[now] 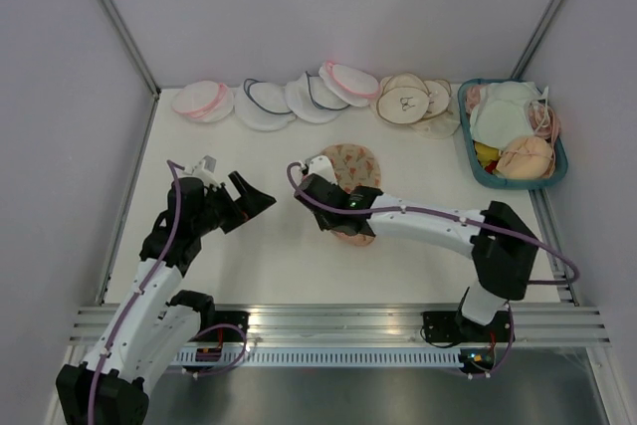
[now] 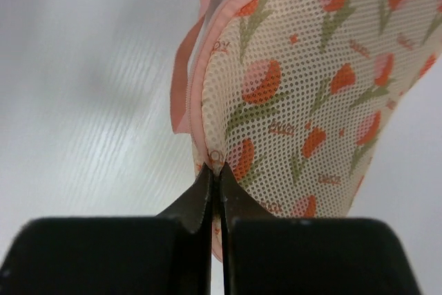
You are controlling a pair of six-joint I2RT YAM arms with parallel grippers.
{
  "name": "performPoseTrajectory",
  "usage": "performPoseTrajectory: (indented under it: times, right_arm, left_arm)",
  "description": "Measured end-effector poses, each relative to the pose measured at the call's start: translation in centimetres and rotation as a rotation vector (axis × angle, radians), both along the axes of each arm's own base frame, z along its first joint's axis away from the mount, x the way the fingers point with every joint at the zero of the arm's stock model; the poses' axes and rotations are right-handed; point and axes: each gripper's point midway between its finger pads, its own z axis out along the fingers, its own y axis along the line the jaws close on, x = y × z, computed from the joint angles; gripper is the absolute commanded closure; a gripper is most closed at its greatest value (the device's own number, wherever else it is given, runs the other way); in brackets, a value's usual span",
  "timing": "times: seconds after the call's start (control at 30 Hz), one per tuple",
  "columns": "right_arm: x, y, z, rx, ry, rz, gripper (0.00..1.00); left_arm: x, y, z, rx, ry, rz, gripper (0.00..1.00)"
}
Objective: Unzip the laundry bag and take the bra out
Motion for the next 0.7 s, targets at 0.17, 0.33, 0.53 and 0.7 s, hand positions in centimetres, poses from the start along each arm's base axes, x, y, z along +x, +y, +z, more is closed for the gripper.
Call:
performPoseTrajectory:
  times: [0.17,0.33,0.53,0.7]
  right_arm:
    - [-1.3,-1.2,4.8,0.190,-0.024,-0.005,1.00]
    - [-2.1,-2.7,5.3,0.291,0.013,-0.015,1.00]
    - [-3.0,-3.8,2.2,0.287,0.103,-0.023,1.00]
    - [-3.4,-3.9,1.4,0.317,0.137,-0.026,1.00]
  left_arm:
    - [0.5,-0.5,-1.4,-0.018,0.019,-0.013,0.01]
    - [0.4,-2.4,-5.4,-0.113,0.124,-0.075,0.01]
    - [0.4,-4.7,-7.1,-0.234,0.188,-0.137,0.01]
    - [1.5,-7.2,-5.3,-0.330,0.115,-0.183,0.01]
